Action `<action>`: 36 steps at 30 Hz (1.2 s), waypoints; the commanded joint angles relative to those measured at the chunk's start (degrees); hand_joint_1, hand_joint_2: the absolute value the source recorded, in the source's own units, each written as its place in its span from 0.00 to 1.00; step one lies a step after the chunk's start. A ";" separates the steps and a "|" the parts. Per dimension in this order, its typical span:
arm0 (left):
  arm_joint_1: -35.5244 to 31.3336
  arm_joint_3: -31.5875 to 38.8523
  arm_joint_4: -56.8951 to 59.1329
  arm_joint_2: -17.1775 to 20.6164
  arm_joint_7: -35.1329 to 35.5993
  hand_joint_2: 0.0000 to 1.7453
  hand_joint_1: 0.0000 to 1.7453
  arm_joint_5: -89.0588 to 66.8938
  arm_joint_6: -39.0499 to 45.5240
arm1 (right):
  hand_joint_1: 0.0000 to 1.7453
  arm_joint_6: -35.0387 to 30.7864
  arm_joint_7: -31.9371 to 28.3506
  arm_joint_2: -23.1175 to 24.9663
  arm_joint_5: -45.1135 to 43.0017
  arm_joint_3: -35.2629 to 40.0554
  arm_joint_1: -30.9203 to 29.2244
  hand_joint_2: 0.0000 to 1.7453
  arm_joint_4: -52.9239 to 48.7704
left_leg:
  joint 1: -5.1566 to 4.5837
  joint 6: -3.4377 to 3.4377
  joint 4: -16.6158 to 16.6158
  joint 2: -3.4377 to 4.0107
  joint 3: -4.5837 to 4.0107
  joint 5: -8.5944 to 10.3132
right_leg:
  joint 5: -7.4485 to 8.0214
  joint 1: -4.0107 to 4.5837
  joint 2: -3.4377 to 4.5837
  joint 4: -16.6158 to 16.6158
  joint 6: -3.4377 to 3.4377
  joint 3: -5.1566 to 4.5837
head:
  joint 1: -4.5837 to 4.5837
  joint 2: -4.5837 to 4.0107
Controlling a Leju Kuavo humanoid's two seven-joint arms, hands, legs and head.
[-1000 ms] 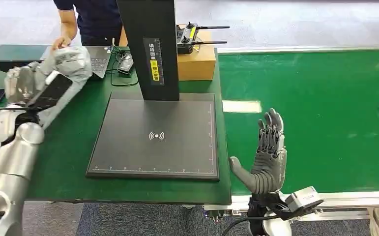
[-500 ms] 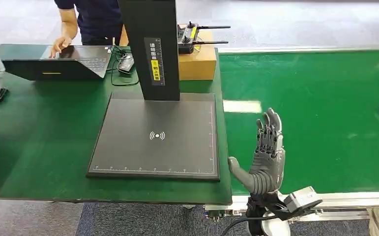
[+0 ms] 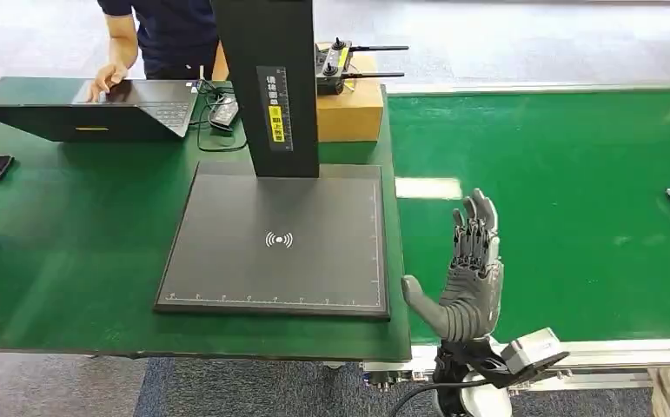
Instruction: Moved the parcel from conveyor to table for the left to box.
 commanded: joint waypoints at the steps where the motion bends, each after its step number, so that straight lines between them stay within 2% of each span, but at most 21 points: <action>1: -3.32 4.06 4.51 -0.10 -3.05 1.00 0.89 0.68 1.13 | 0.00 -0.46 -0.07 -1.26 -0.34 2.20 -2.48 1.00 4.27 | 0.12 -0.07 -0.07 0.02 0.18 0.00 | 0.01 0.15 -0.06 -0.11 -0.23 0.21 | 0.00 0.00; 3: -3.59 4.82 4.60 -0.57 -3.47 1.00 0.84 1.17 0.70 | 0.00 -0.76 -0.07 -1.24 -0.26 2.35 -2.50 1.00 4.35 | 0.12 -0.07 -0.08 0.02 0.17 0.00 | 0.01 0.15 -0.06 -0.11 -0.22 0.21 | 0.00 0.00; 4: -3.99 6.40 4.59 -1.59 -5.62 1.00 0.03 3.04 -1.00 | 0.00 -1.23 -0.07 -1.20 -0.15 2.38 -2.48 1.00 4.37 | 0.10 -0.04 -0.02 -0.01 0.08 0.00 | 0.00 0.12 -0.07 -0.06 -0.15 0.12 | 0.00 0.00; 5: -4.37 7.06 4.91 -2.24 -6.01 1.00 0.00 3.09 -3.05 | 0.00 -1.47 -0.07 -1.29 -0.25 2.44 -2.47 1.00 4.29 | 0.12 -0.06 -0.05 -0.07 0.12 0.02 | 0.00 0.15 -0.14 -0.09 -0.20 0.19 | -0.02 0.00; 13: -7.27 7.27 6.58 -6.18 -6.66 1.00 0.00 2.13 -11.84 | 0.00 -2.81 -0.07 -1.33 0.31 2.16 -1.75 1.00 3.31 | 0.14 -0.04 -0.04 -0.35 0.08 0.09 | 0.00 0.18 -0.44 -0.16 -0.23 0.25 | 0.00 0.00; 21: -7.17 6.89 6.29 -7.18 -7.99 1.00 0.00 1.69 -17.39 | 0.00 -2.63 -0.07 -1.51 0.35 1.78 -1.38 1.00 3.22 | 0.11 -0.04 0.01 -0.21 0.07 0.03 | 0.01 0.14 -0.27 -0.11 -0.17 0.16 | 0.00 0.00; 23: -7.25 7.07 6.61 -7.74 -8.92 1.00 0.00 2.10 -22.56 | 0.00 -2.59 -0.07 -1.69 0.44 1.42 -1.15 1.00 3.28 | 0.12 -0.06 -0.06 -0.24 0.17 0.06 | 0.01 0.16 -0.34 -0.17 -0.25 0.27 | 0.00 0.00; 27: -6.50 7.20 6.01 -8.20 -10.40 1.00 0.00 2.41 -26.16 | 0.00 -2.11 -0.07 -1.53 0.67 0.72 -0.82 1.00 2.94 | 0.17 -0.08 -0.21 -0.26 0.33 0.14 | 0.09 0.23 -0.42 -0.34 -0.39 0.46 | 0.00 0.00; 29: -5.00 7.55 5.56 -8.33 -12.70 1.00 0.00 3.27 -30.30 | 0.00 -1.50 -0.07 -1.16 0.93 0.01 -0.38 1.00 2.56 | 0.13 -0.06 -0.11 -0.24 0.21 0.09 | 0.05 0.18 -0.36 -0.24 -0.28 0.33 | -0.02 0.00; 33: -0.55 9.44 2.55 -10.08 -17.85 1.00 0.00 5.93 -27.25 | 0.00 -1.18 -0.07 -0.90 1.40 -0.69 0.45 1.00 1.87 | 0.05 -0.05 -0.21 -0.09 0.32 0.06 | 0.04 0.09 -0.19 -0.29 -0.24 0.36 | 0.00 0.00; 35: 2.63 10.49 -1.57 -12.10 -21.75 1.00 0.00 8.31 -25.46 | 0.00 -0.99 -0.07 -0.58 1.90 -1.17 1.01 1.00 1.27 | -0.01 -0.02 -0.07 -0.08 0.13 0.03 | 0.02 0.02 -0.14 -0.14 -0.12 0.16 | -0.02 0.00; 36: 5.50 10.88 -5.79 -14.35 -25.80 1.00 0.00 10.91 -25.01 | 0.00 -2.50 -0.07 -0.38 3.24 -1.28 1.55 1.00 0.57 | 0.00 -0.03 -0.18 -0.13 0.28 0.05 | 0.01 0.04 -0.21 -0.25 -0.18 0.32 | 0.00 0.00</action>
